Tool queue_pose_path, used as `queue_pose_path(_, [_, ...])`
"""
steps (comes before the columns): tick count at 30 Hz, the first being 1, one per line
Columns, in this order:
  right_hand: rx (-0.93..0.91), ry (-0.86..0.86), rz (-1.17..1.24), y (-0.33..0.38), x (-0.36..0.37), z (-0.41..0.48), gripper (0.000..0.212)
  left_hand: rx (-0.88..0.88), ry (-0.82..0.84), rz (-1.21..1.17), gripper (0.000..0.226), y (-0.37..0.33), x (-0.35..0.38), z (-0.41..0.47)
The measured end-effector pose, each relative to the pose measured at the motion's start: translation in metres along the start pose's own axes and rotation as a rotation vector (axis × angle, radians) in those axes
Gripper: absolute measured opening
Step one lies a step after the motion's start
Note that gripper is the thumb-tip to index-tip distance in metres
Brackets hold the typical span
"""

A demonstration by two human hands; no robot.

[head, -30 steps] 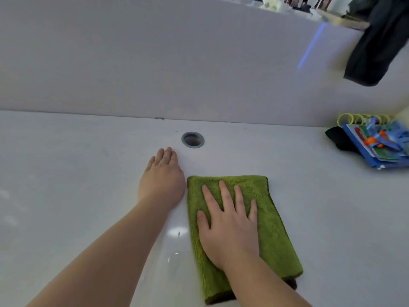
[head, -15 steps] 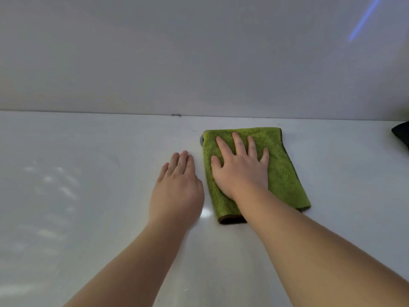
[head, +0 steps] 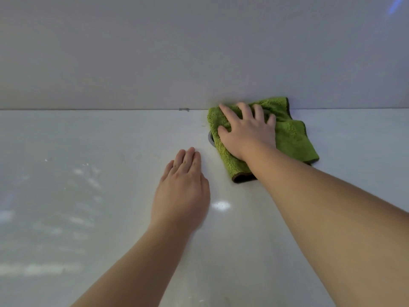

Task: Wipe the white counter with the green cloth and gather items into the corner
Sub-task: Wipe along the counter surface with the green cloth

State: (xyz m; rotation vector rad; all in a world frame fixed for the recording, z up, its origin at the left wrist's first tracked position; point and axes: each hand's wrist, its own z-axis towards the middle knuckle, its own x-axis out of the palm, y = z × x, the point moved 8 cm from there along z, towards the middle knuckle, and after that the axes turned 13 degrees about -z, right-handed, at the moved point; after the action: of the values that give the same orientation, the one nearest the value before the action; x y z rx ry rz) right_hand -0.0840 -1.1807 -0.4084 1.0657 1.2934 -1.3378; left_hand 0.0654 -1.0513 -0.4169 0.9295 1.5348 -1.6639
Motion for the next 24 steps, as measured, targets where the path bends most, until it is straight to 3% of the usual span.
queue_pose_path(12, [0.022,0.062,0.032,-0.002,0.003,-0.046,0.064,0.013,-0.023,-0.002,0.058,-0.002,0.000,0.000])
queue_pose_path(24, [0.057,0.092,0.005,0.003,-0.003,-0.152,0.064,0.044,-0.029,0.025,0.051,-0.004,-0.002,0.001])
